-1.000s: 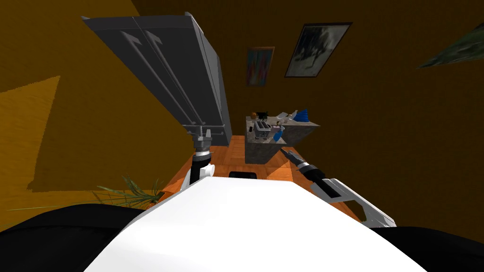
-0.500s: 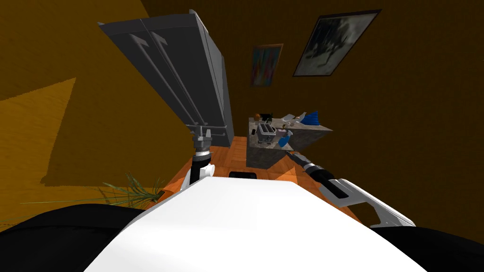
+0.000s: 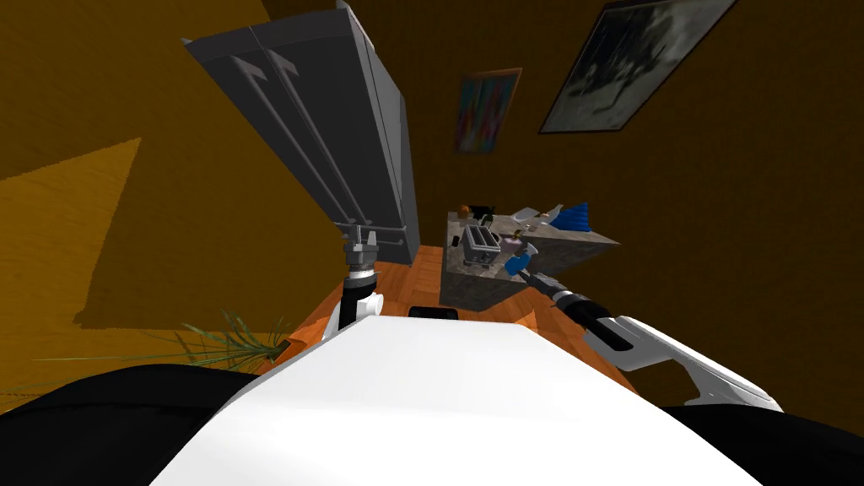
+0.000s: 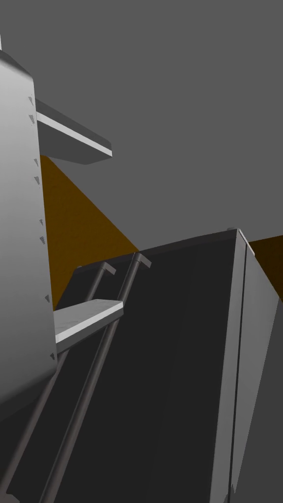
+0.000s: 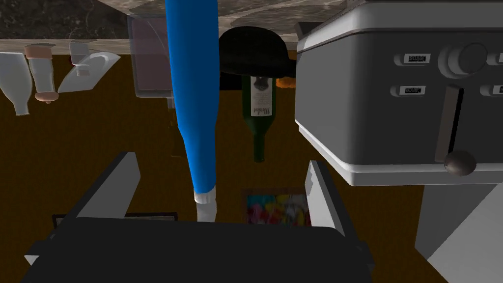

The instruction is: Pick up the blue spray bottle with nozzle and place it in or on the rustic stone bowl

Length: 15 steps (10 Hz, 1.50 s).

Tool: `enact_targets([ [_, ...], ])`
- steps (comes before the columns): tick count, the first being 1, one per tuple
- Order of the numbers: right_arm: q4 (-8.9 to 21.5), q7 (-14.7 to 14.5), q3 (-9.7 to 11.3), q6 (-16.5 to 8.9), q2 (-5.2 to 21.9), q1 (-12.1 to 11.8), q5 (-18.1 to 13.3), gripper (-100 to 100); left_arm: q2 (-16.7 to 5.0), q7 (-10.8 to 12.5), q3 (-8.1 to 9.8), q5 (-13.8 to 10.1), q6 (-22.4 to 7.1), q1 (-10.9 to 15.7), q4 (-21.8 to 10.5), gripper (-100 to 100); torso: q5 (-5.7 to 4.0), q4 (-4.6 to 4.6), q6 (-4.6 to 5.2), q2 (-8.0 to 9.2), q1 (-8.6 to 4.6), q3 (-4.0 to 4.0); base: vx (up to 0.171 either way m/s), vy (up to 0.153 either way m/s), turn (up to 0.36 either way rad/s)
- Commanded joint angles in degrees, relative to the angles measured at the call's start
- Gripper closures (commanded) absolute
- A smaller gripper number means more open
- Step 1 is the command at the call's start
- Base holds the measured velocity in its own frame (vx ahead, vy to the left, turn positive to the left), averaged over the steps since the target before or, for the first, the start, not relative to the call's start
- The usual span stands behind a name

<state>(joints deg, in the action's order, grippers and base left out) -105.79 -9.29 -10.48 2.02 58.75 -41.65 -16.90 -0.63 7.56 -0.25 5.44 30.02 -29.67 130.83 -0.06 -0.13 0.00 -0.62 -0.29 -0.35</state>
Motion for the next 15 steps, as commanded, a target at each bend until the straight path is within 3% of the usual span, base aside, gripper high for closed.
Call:
enact_targets([
  [1,0.52,0.86,-0.85,-1.29,1.83,-0.71,-0.30,-100,0.00,0.00,0.00,0.00,0.00,0.00,0.00,0,0.00,0.00,0.00,0.00,0.00,0.00,0.152,-0.049,0.114],
  [3,1.72,1.53,-1.36,-2.62,4.01,-0.86,-0.84,-100,0.00,0.00,0.00,0.00,0.00,0.00,0.00,0,0.03,0.01,0.01,0.06,0.20,0.03,0.130,-0.009,0.101],
  [4,1.53,1.37,-1.18,-2.08,3.54,-0.69,-0.61,-100,0.01,0.00,0.00,0.00,0.00,0.00,0.00,0,0.06,0.02,0.02,0.10,0.25,0.05,0.012,0.007,-0.014],
  [5,1.56,1.46,-1.22,-2.29,3.67,-0.68,-0.62,0,0.01,0.00,-0.01,0.00,0.00,0.01,0.00,0,0.06,0.09,0.05,0.43,0.32,0.24,0.000,0.000,0.000],
  [6,3.29,1.44,-0.61,-3.00,3.18,0.78,-0.47,-100,0.01,0.00,-0.01,0.00,0.00,0.01,0.00,0,0.07,0.13,0.06,0.57,0.32,0.33,-0.034,-0.027,0.146],
  [8,3.60,1.45,-0.37,-2.99,3.23,1.18,-0.45,-100,0.01,0.00,-0.01,0.00,0.00,0.02,0.00,0,0.03,0.17,0.03,0.75,0.17,0.43,-0.028,-0.028,0.105],
  [9,3.68,1.46,-0.34,-3.09,3.23,1.26,-0.44,100,0.01,0.00,0.00,0.00,0.00,0.01,0.00,0,0.04,0.17,0.07,0.71,0.23,0.41,0.000,0.000,0.000],
  [13,3.66,1.47,-0.34,-3.08,3.23,1.25,-0.43,100,0.01,0.00,-0.01,0.00,0.00,0.01,0.00,0,0.05,0.14,0.07,0.64,0.27,0.37,0.000,0.000,0.000],
  [14,3.66,1.47,-0.34,-3.07,3.23,1.25,-0.44,0,0.01,0.00,-0.01,0.00,0.00,0.01,0.00,0,0.05,0.14,0.07,0.64,0.27,0.37,0.000,0.000,0.000],
  [15,1.84,1.45,-1.12,-2.39,3.58,-0.43,-0.60,100,0.01,0.00,-0.01,0.00,0.00,0.01,0.00,0,0.05,0.15,0.07,0.64,0.28,0.37,0.026,0.020,-0.198],
])
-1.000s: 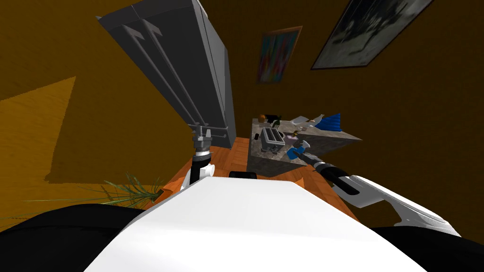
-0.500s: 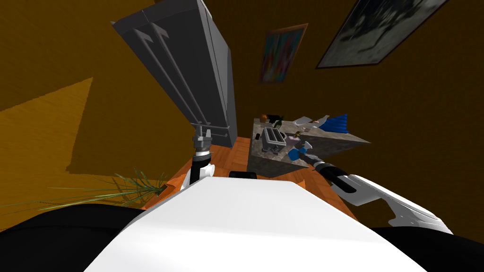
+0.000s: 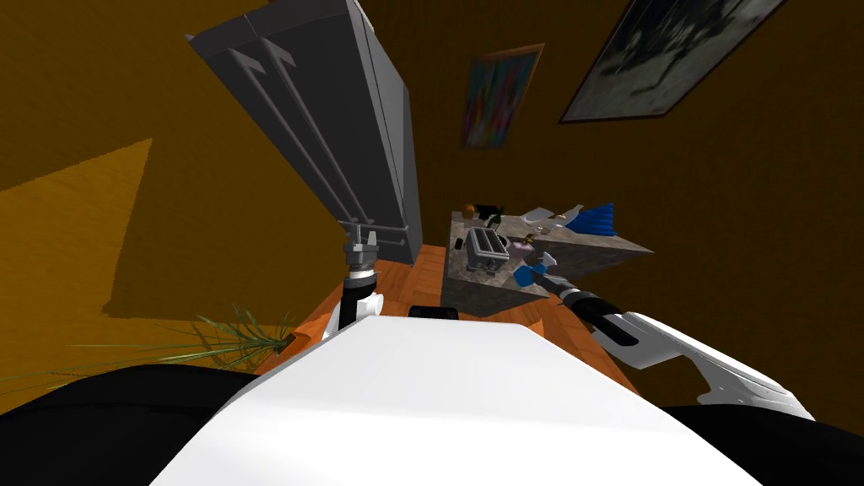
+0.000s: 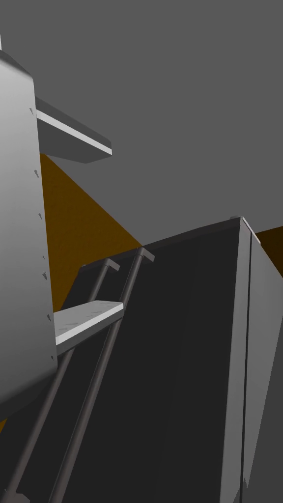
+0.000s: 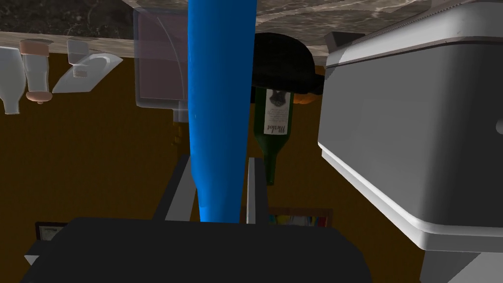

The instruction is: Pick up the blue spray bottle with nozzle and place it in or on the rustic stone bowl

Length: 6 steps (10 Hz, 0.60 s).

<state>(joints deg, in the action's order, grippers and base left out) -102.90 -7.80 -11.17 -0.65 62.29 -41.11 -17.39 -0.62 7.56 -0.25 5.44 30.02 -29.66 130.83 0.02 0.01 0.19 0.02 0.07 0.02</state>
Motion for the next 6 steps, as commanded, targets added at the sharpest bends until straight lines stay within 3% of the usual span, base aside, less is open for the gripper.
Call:
enact_targets([
  [1,0.00,0.00,0.00,0.00,0.00,0.00,0.00,100,0.00,0.00,0.00,0.00,0.00,0.00,0.00,0,0.00,0.00,0.00,0.00,0.00,0.00,0.015,0.017,-0.068],
  [2,-0.08,0.00,-0.04,0.12,0.02,-0.14,-0.01,0,0.00,0.00,-0.01,0.00,0.00,0.01,0.00,0,-0.01,0.00,-0.12,0.00,0.00,0.00,0.000,0.000,0.000],
  [3,1.02,0.68,-0.78,-0.56,1.74,-0.09,0.75,100,0.00,0.00,0.00,0.00,0.00,0.01,0.00,0,-0.01,0.01,-0.12,0.00,-0.03,0.00,-0.056,0.012,0.147],
  [6,3.52,2.26,-2.33,-2.11,5.69,0.43,2.32,100,0.00,0.00,-0.01,0.00,0.00,0.02,0.00,0,0.06,0.09,-0.14,0.33,0.07,0.19,-0.103,0.028,0.165],
])
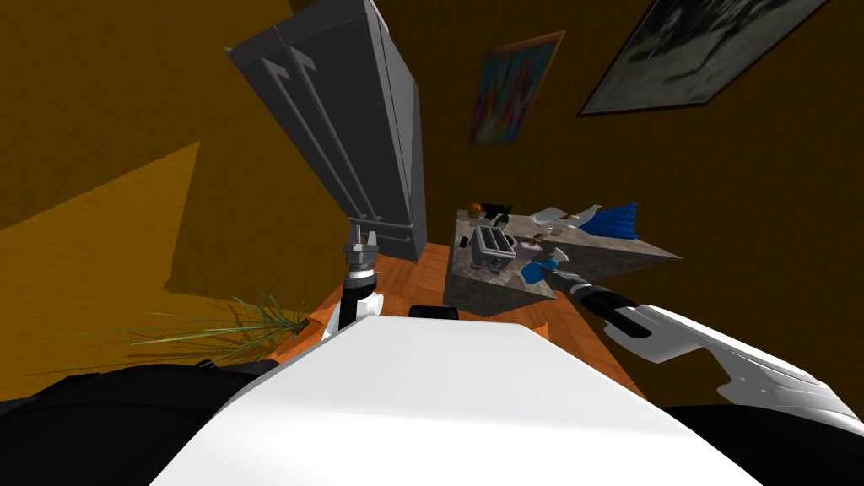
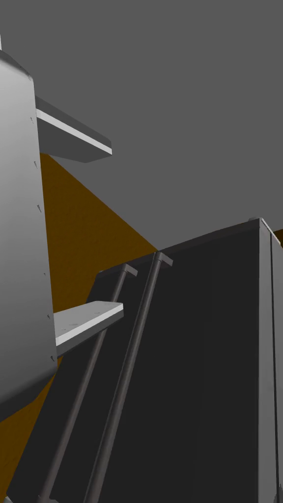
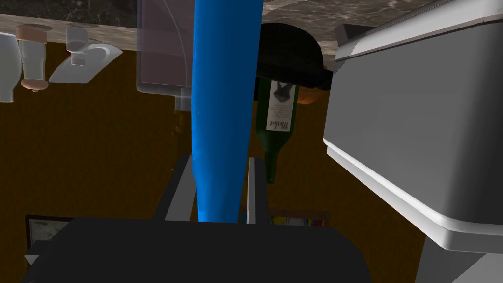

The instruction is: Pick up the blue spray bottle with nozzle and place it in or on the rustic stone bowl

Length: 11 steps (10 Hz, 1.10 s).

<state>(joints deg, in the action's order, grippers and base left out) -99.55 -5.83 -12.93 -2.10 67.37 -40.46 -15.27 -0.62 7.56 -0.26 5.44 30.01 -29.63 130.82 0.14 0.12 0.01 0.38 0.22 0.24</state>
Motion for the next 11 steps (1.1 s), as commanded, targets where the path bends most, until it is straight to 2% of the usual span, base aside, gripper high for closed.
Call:
enact_targets([
  [1,0.88,0.74,-0.96,-1.09,1.66,-0.11,0.66,100,0.00,0.00,0.00,0.00,0.00,0.00,0.00,0,0.00,0.00,0.00,0.00,0.00,0.00,-0.088,0.051,0.159],
  [2,2.49,1.79,-1.78,-2.11,3.94,0.03,1.75,100,0.00,0.00,0.00,0.00,0.00,-0.01,0.00,0,0.04,0.01,0.05,-0.02,0.07,0.00,-0.095,0.055,0.194],
  [5,5.23,3.76,-3.02,-3.95,7.77,-0.20,3.95,100,0.00,0.00,0.00,0.00,0.00,-0.01,0.00,0,0.10,0.01,0.05,-0.09,0.06,-0.03,-0.070,0.028,0.199],
  [11,11.14,8.83,-5.08,-8.22,15.80,-2.75,10.32,100,-0.01,0.00,0.01,0.00,0.00,-0.01,0.00,0,-0.03,-0.02,-0.01,-0.27,-0.26,-0.13,-0.038,-0.029,0.245],
])
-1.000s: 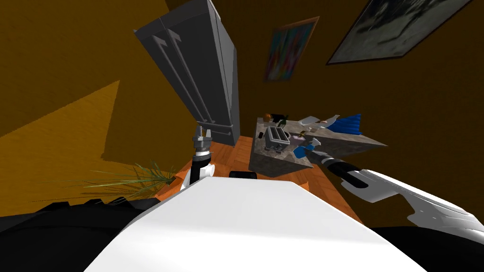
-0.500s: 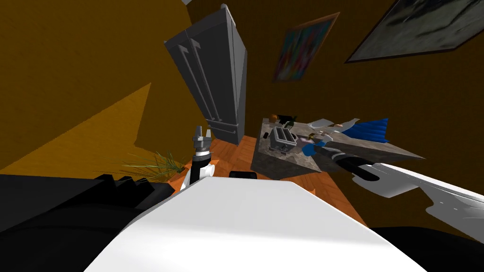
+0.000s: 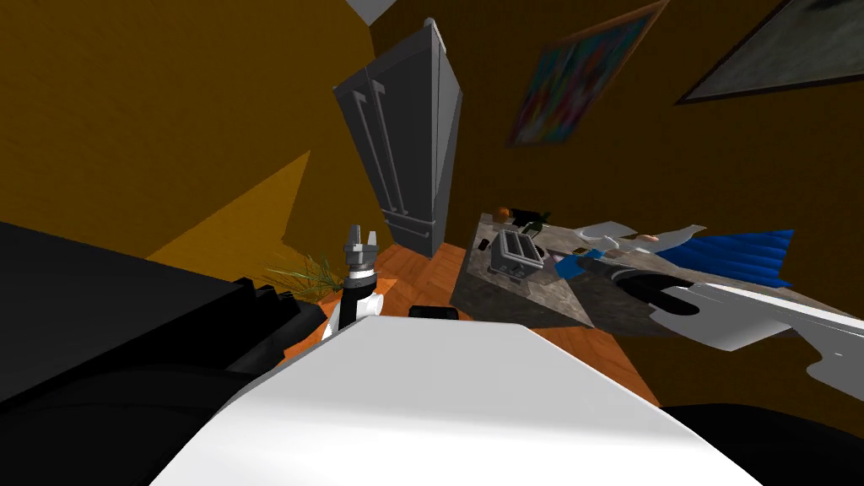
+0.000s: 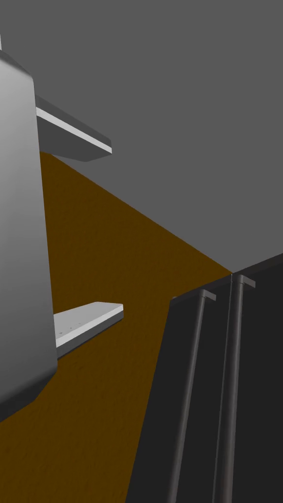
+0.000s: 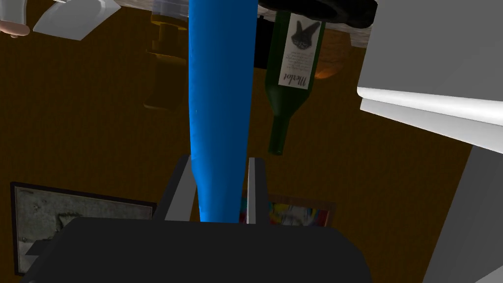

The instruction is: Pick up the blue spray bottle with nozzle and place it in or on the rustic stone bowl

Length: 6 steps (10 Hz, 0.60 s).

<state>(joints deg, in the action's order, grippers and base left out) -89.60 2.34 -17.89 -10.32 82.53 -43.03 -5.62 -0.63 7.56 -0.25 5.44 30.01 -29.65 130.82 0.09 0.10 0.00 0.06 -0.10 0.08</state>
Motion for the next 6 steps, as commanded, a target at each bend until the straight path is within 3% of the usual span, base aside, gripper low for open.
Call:
enact_targets([
  [1,2.17,1.57,-0.36,-0.73,1.86,-0.88,1.92,100,0.00,0.00,0.00,0.00,0.00,0.00,0.00,0,0.00,0.00,0.00,0.00,0.00,0.00,-0.031,-0.064,0.254],
  [6,6.21,5.97,-1.18,-3.87,7.11,-4.89,8.23,100,-0.01,0.00,0.01,0.00,0.00,0.00,0.00,0,-0.16,-0.02,-0.02,-0.11,-0.35,-0.06,-0.026,-0.092,0.270],
])
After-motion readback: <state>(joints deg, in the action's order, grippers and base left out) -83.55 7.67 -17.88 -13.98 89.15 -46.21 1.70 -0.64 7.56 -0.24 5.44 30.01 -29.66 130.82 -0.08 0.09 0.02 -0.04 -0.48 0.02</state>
